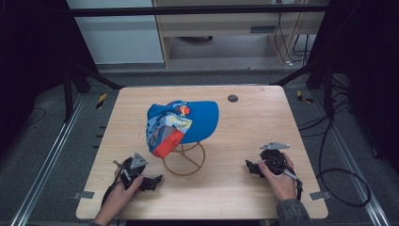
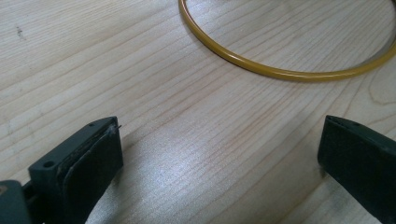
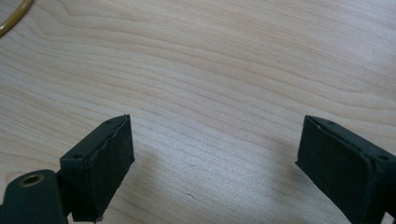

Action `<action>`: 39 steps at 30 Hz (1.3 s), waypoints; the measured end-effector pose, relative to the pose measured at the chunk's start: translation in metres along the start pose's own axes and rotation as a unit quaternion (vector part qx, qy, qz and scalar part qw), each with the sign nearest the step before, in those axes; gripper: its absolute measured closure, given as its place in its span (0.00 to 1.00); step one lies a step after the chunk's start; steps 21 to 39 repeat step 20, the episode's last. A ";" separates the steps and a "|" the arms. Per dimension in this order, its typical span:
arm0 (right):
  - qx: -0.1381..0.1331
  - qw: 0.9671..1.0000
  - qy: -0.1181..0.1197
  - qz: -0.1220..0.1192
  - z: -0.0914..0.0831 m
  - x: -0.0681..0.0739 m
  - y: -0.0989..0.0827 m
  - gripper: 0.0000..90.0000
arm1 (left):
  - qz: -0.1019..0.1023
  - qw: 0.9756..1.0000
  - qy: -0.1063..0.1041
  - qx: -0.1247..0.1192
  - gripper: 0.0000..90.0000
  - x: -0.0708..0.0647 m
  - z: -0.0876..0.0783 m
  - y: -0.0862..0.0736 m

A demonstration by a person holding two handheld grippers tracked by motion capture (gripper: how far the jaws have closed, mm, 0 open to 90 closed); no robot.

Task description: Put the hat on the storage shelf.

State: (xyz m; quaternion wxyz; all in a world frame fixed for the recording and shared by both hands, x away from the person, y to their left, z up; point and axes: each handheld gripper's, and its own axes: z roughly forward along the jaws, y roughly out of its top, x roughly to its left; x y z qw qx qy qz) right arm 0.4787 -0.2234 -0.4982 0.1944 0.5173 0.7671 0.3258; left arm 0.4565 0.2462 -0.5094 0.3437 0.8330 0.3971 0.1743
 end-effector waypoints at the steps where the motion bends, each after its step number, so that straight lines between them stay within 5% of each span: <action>1: 0.002 1.000 0.001 0.003 0.001 0.000 -0.001 0.12 | 0.000 1.000 0.000 0.000 0.00 0.000 0.000 0.000; 18: -0.025 0.999 -0.035 0.007 0.010 0.012 -0.011 0.07 | 0.000 1.000 0.000 0.000 0.00 0.000 0.000 0.000; 39: -0.024 0.999 -0.035 0.007 0.010 0.012 -0.011 0.07 | 0.001 1.000 -0.001 0.000 0.00 0.000 0.000 0.000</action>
